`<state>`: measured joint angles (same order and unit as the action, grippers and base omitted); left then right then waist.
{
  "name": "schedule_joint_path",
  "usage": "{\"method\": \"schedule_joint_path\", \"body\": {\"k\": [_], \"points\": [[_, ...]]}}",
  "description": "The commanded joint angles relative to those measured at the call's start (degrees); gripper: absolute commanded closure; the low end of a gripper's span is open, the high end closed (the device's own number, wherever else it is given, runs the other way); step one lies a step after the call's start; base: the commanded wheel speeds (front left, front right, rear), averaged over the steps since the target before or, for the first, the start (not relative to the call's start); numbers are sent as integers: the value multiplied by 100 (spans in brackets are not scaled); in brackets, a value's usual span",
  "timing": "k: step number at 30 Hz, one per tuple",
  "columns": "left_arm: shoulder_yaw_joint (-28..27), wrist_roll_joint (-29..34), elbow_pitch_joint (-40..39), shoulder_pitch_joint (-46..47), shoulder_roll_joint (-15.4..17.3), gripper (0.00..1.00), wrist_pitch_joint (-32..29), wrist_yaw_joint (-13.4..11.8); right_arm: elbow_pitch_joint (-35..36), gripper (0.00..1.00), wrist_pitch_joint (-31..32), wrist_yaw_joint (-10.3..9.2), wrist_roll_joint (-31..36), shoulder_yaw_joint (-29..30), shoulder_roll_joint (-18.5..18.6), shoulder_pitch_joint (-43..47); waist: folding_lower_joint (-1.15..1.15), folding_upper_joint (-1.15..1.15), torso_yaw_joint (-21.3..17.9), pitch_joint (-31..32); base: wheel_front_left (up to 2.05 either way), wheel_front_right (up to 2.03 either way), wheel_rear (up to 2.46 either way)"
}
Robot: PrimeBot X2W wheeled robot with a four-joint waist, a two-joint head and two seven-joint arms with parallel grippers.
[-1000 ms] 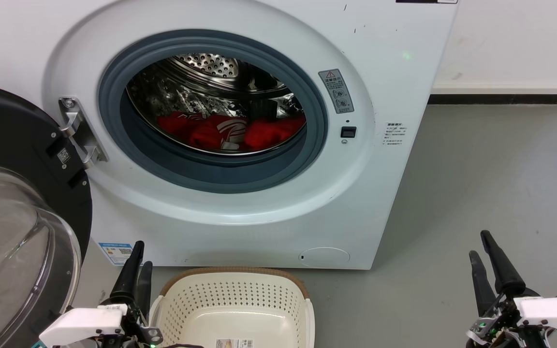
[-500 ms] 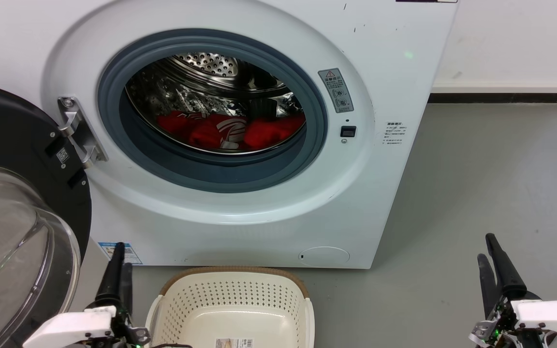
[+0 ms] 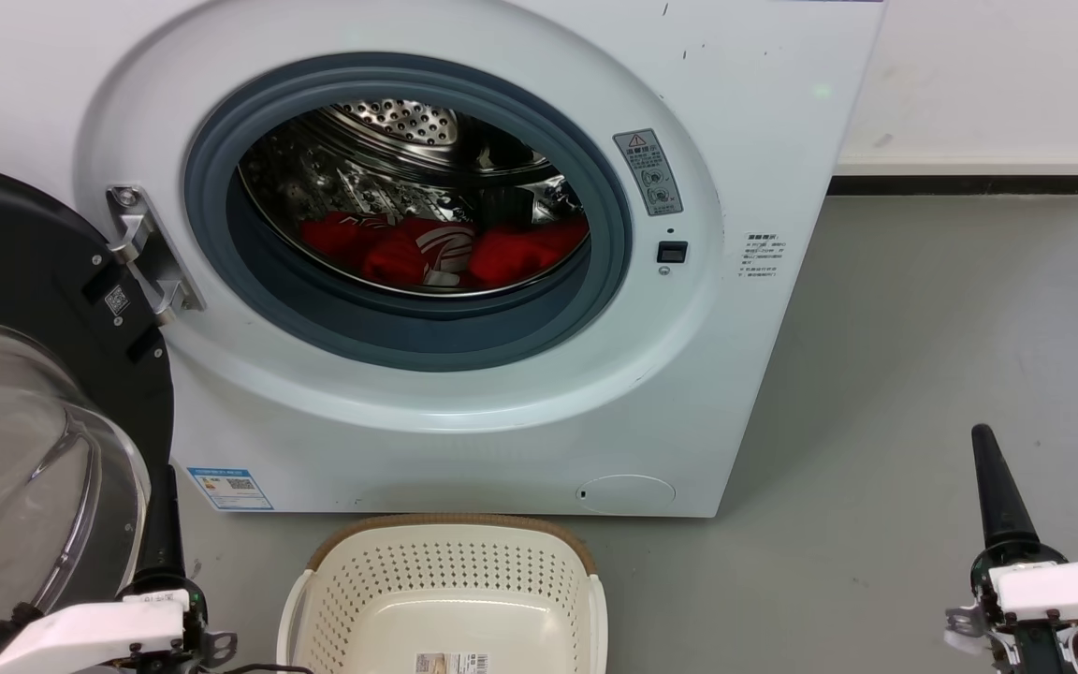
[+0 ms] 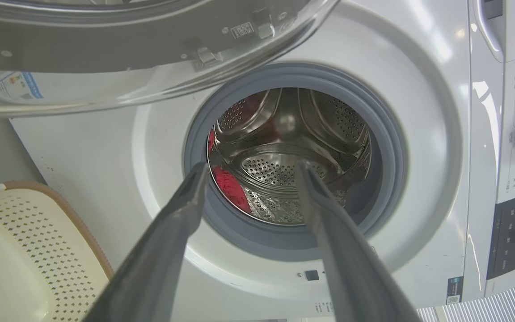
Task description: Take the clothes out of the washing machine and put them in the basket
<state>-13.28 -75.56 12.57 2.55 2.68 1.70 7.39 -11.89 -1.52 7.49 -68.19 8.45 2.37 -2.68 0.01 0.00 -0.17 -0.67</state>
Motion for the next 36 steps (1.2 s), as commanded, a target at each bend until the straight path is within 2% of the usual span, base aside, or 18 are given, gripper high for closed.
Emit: {"method": "schedule_joint_path", "body": {"k": [1,9,14,18,25,32,36], "points": [[-93,289,-171,59,16,0,54,6,213,0,-71,0,335,12,33,-155,-1,0,0,-7,0,0,0],[-115,1350,-818,73,19,0,217,-172,838,0,-236,0,1990,38,38,-183,-1,0,8,-57,0,0,0],[148,2062,-1220,-53,19,0,314,-409,1139,0,-329,0,2871,-71,41,-154,-1,0,15,-87,0,0,0],[452,2610,-1450,-153,19,0,384,-488,1297,0,-404,0,3456,-196,43,-113,-1,0,17,-104,0,0,0],[1008,3818,-1629,-269,21,0,508,-698,1485,0,-523,0,4251,-420,46,-29,-1,0,11,-125,0,0,0],[1343,4536,-1821,-319,55,0,625,-827,1608,0,-636,0,4879,-583,49,45,-1,0,10,-132,0,0,0],[1541,4909,-1869,-360,164,0,683,-1021,1686,0,-699,0,5190,-636,51,78,-1,0,12,-129,0,0,0]]}}
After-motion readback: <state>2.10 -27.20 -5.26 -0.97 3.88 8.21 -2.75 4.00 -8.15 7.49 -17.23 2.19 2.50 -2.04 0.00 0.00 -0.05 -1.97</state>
